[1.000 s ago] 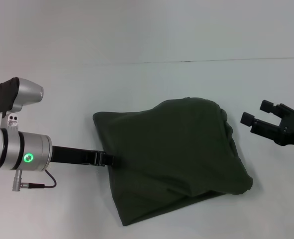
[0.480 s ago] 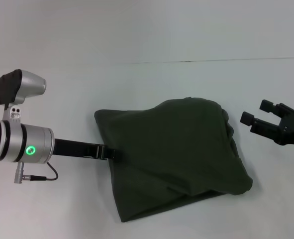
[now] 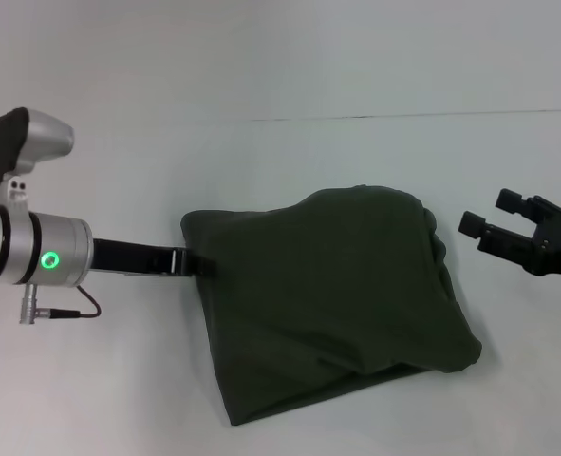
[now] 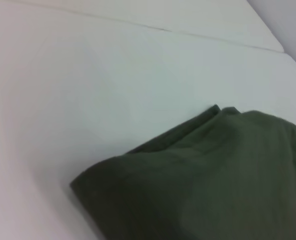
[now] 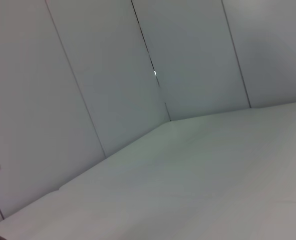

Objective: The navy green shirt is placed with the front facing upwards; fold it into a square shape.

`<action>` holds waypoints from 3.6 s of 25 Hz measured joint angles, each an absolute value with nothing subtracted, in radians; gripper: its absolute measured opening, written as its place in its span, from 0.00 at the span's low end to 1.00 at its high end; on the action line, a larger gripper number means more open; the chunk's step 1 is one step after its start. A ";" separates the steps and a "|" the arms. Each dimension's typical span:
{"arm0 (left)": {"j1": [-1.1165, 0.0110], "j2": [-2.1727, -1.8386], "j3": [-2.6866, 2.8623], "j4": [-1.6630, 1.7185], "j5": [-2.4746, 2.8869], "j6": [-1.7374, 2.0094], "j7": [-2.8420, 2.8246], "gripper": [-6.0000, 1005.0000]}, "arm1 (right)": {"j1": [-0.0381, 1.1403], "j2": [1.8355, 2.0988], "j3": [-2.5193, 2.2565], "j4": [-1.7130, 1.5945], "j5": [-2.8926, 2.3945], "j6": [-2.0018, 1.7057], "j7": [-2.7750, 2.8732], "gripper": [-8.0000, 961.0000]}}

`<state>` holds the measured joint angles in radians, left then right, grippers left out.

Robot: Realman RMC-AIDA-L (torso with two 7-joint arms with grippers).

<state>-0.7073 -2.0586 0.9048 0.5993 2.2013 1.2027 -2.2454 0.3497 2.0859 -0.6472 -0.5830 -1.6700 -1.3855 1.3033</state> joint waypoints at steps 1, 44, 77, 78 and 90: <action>-0.707 -2.053 0.901 0.600 2.201 1.215 -2.279 0.08 | 0.350 2.086 -0.647 -0.583 -1.670 -1.386 1.304 0.97; -0.717 -2.086 0.881 0.526 2.203 1.178 -2.359 0.90 | 0.347 2.086 -0.657 -0.581 -1.674 -1.394 1.307 0.97; -0.719 -2.085 0.877 0.557 2.203 1.081 -2.291 0.08 | 0.354 2.086 -0.649 -0.581 -1.671 -1.393 1.307 0.97; -0.720 -2.081 0.875 0.560 2.203 1.071 -2.291 0.08 | 0.355 2.086 -0.650 -0.581 -1.671 -1.393 1.307 0.97; -0.704 -2.060 0.872 0.565 2.203 1.050 -2.290 0.08 | 0.358 2.089 -0.656 -0.581 -1.667 -1.393 1.307 0.97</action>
